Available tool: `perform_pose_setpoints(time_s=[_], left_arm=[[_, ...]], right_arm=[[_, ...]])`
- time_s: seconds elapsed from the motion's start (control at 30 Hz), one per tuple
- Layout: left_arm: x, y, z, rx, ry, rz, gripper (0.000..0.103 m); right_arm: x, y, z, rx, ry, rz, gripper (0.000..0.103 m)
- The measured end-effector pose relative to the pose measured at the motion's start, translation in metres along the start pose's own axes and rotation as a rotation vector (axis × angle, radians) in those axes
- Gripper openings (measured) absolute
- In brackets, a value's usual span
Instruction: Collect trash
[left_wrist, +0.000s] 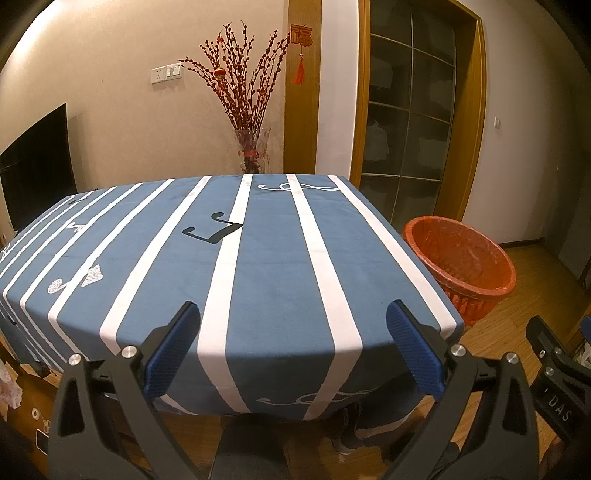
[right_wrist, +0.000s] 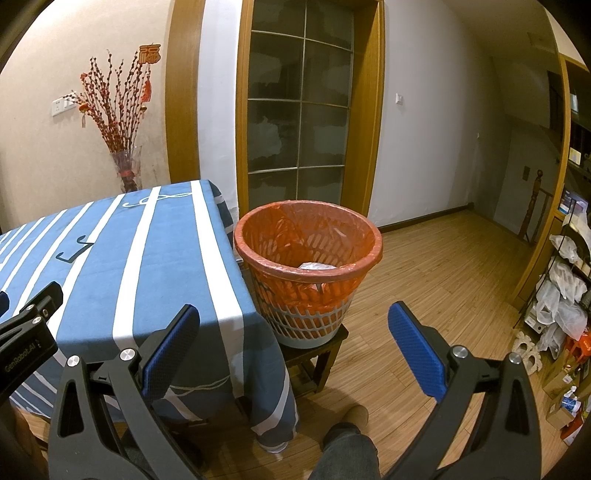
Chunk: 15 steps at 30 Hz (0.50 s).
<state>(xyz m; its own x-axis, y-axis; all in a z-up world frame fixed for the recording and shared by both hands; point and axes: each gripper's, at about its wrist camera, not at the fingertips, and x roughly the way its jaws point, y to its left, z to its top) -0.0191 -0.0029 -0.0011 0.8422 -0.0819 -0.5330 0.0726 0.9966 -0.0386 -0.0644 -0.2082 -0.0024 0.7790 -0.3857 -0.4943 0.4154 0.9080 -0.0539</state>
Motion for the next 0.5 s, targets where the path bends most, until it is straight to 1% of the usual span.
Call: perform_pose_setpoints(time_s=[0.5], left_arm=[[0.0007, 0.0017, -0.0006, 0.005, 0.003, 0.004, 0.099]], right_arm=[[0.0001, -0.0006, 0.0005, 0.001, 0.001, 0.0, 0.1]])
